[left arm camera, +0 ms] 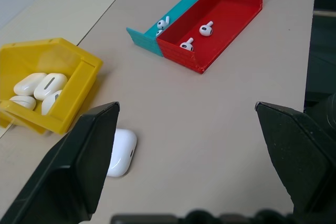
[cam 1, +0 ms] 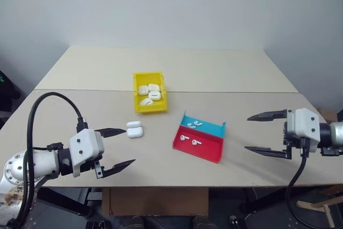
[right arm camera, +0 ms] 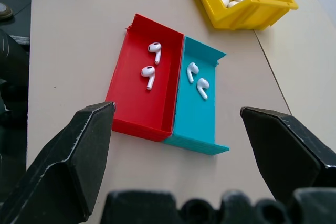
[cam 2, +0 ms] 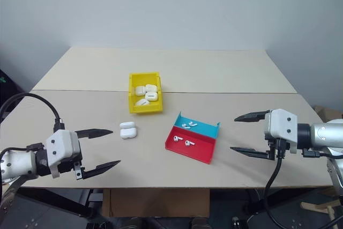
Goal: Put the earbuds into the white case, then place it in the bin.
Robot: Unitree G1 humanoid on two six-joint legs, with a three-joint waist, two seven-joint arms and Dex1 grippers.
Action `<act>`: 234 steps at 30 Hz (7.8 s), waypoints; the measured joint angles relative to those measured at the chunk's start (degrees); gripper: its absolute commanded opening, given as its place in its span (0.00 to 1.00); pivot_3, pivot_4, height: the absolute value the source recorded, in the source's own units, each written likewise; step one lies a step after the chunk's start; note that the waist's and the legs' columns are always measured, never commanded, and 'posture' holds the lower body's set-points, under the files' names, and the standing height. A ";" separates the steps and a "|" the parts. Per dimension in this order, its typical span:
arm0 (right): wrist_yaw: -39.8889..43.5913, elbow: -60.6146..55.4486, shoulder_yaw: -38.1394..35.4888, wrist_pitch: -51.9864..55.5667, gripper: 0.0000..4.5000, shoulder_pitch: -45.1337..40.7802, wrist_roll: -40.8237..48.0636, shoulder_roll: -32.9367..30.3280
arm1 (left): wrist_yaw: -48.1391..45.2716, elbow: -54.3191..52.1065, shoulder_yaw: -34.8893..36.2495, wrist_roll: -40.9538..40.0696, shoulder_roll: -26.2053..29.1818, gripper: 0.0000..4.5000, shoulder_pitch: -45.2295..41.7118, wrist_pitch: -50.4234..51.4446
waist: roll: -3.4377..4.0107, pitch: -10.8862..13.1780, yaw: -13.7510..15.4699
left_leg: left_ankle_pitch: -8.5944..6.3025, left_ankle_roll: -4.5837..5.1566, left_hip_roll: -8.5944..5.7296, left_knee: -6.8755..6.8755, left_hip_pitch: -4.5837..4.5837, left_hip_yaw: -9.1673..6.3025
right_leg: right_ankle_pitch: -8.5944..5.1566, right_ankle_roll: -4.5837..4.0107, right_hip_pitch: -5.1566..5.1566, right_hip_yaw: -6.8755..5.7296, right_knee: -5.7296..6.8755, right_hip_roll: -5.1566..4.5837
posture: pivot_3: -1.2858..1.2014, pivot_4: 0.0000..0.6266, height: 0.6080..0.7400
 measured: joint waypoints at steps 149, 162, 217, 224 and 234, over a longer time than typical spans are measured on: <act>-12.46 -15.53 -14.71 7.63 0.99 20.38 -1.23 3.39 | 138.21 41.17 -33.68 -81.45 -22.43 1.00 -55.61 46.89 | -0.11 0.02 2.24 | -0.03 -0.17 -1.93 0.09 0.07 -3.04 | 0.01 0.34 1.03 -0.09 -0.38 -0.15 | 0.52 0.24 1.00; -12.88 -16.55 -15.03 8.71 0.99 21.63 -1.26 3.66 | 134.32 46.08 -30.16 -71.59 -27.47 1.00 -55.64 49.27 | -0.15 0.04 2.14 | -0.03 -0.17 -1.93 0.09 0.04 -3.05 | 0.00 0.36 1.01 -0.11 -0.39 -0.15 | 0.52 0.24 1.00; -15.23 -16.49 -14.78 8.87 1.00 17.88 -3.39 4.42 | 48.89 17.74 -16.69 -28.74 -8.87 0.62 -51.81 43.34 | -0.26 0.16 1.54 | -0.02 -0.35 -2.12 -0.13 -0.13 -3.28 | -0.11 0.44 0.76 -0.18 -0.36 -0.25 | 0.52 0.24 1.00; -16.16 -16.91 -14.80 8.81 1.00 17.81 -3.59 5.25 | 19.79 22.98 -17.52 -17.73 -19.49 0.62 -40.05 11.70 | -0.24 0.15 1.21 | -0.07 -0.22 -2.12 -0.02 -0.12 -3.27 | -0.09 0.43 0.84 -0.15 -0.36 -0.24 | 0.52 0.24 1.00; -19.26 -27.98 -14.45 28.04 1.00 14.38 1.90 -3.14 | -21.33 36.15 -19.39 -14.65 -25.87 0.62 -31.26 -14.96 | -0.19 0.13 1.26 | -0.08 -0.15 -2.06 0.08 -0.16 -3.30 | -0.15 0.41 0.83 -0.16 -0.33 -0.20 | 0.52 0.24 1.00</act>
